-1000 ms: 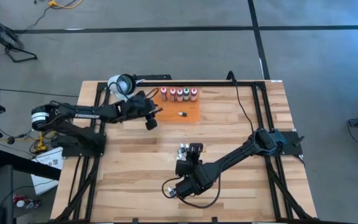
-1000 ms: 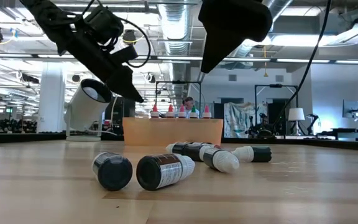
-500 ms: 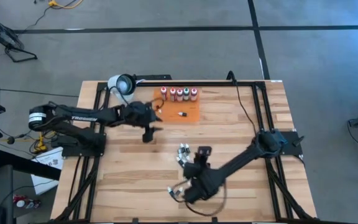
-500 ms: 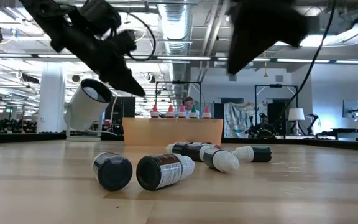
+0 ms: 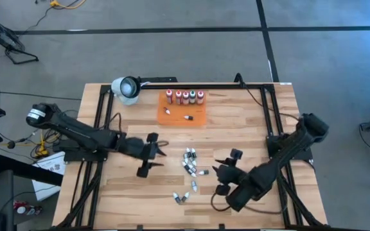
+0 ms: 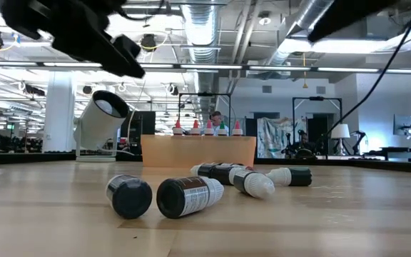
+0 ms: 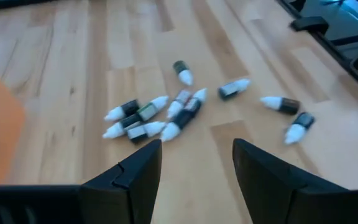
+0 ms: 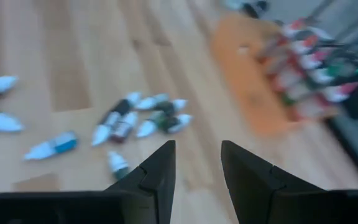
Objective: Pick & Place food coloring
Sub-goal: Put the small green food coloring bottle into the orange bin
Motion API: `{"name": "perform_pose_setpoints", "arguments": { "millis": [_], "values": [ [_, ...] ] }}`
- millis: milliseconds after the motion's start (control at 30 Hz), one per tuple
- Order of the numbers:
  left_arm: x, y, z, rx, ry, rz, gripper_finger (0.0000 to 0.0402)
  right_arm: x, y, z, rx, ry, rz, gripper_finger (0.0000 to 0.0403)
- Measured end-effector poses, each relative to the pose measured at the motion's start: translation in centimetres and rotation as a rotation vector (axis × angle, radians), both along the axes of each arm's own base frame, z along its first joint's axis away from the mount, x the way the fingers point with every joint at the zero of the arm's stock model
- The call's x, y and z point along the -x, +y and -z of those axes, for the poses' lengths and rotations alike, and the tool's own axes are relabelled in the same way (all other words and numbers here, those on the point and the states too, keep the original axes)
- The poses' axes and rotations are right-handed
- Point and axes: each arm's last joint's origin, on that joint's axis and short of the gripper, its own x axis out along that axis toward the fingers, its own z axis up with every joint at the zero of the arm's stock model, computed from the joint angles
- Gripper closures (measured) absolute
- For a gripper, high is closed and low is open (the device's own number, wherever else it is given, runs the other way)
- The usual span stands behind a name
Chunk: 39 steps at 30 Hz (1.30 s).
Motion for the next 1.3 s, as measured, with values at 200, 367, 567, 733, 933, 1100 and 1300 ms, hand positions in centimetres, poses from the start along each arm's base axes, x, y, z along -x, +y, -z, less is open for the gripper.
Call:
{"name": "perform_pose_setpoints", "arguments": {
  "millis": [200,367,567,733,933,1100,1300],
  "values": [
    [1.3,-3.8,-0.1,-0.043,-0.035,-0.028,0.0209,0.0,-1.3,3.3,-0.169,-0.070,-0.170,0.0282],
    [2.6,-5.5,0.3,-0.097,-0.068,-0.103,0.0209,-0.9,-2.6,4.9,-0.218,-0.106,-0.277,0.0282],
    [3.6,-5.9,1.4,-0.138,-0.098,-0.155,0.0209,-2.2,-4.2,7.1,-0.362,-0.053,-0.300,0.0282],
    [3.7,-5.7,1.8,-0.146,-0.095,-0.169,0.0209,-3.1,-4.6,8.8,-0.383,0.008,-0.310,0.0282],
    [3.7,-5.7,1.8,-0.146,-0.097,-0.171,0.0209,-3.5,-5.1,10.1,-0.374,0.055,-0.299,0.0282],
    [3.7,-5.7,1.8,-0.149,-0.096,-0.171,0.0209,-3.6,-5.2,10.1,-0.377,0.052,-0.297,0.0282],
    [3.7,-5.7,1.8,-0.150,-0.095,-0.172,0.0209,-3.6,-5.1,11.4,-0.390,0.095,-0.300,0.0282]
  ]
}}
